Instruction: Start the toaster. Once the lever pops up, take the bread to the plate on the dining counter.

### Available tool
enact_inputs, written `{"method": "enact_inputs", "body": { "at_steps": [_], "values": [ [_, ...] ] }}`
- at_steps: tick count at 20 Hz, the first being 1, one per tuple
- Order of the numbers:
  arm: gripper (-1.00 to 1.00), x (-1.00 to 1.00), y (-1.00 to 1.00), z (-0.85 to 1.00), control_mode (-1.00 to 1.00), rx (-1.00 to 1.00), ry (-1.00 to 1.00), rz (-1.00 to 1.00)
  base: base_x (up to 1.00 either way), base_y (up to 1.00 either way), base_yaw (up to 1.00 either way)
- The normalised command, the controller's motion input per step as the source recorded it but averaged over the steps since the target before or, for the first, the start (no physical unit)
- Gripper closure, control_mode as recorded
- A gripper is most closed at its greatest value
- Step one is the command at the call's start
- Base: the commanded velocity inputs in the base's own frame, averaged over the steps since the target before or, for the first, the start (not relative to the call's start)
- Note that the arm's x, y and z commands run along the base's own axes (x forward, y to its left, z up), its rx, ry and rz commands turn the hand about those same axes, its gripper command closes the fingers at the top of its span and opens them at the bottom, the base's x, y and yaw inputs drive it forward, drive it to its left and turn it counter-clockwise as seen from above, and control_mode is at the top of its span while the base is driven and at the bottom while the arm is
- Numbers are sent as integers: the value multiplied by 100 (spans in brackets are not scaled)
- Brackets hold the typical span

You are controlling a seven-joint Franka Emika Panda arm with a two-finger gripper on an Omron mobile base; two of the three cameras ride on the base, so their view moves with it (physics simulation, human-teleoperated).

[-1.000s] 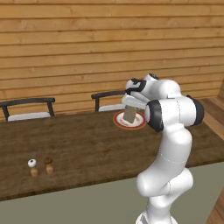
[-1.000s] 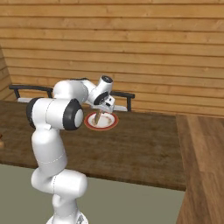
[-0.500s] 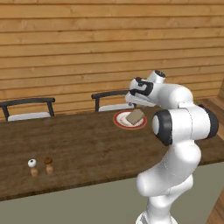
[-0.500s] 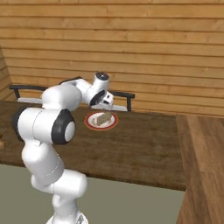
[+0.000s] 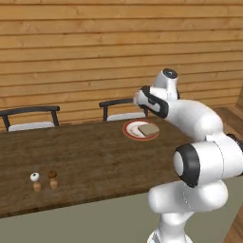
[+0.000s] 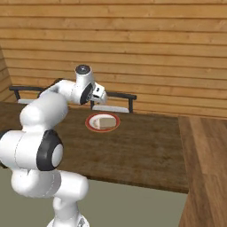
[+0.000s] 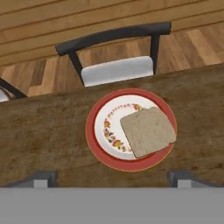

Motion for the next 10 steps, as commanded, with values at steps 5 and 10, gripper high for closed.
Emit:
{"method": "enact_inputs", "body": {
  "at_steps": [5,10],
  "values": [
    [-100,-97,29,59,-100,-20,0,-12,0,0,0],
    [-100,-100,-15,11,-100,-4,-6,-8,0,0,0]
  ]
}}
